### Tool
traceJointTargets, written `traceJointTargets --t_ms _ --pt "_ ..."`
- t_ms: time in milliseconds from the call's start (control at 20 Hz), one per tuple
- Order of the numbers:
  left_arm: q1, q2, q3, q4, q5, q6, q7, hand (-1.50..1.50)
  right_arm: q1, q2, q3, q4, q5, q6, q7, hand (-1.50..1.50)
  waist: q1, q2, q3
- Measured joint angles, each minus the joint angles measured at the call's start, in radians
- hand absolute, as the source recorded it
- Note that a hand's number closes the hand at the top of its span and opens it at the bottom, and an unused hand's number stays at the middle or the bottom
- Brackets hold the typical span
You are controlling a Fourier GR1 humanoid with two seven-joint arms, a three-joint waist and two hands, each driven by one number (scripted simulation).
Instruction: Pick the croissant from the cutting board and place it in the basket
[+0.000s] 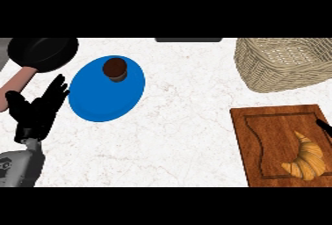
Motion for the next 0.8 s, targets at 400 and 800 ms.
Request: traceJointTargets --t_ms 400,800 --pt "0.007 -0.012 0.024 -0.025 -0.018 -0.022 0.013 0.0 -0.019 0.03 0.035 0.046 0.105 -0.062 0.011 -1.5 0.001 0.0 0.0" --pt "0.013 -0.037 0.025 -0.046 -0.04 -0.02 0.026 0.0 -0.062 0.002 0.105 0.11 0.221 -0.093 -0.028 1.5 0.002 -0.002 -0.005"
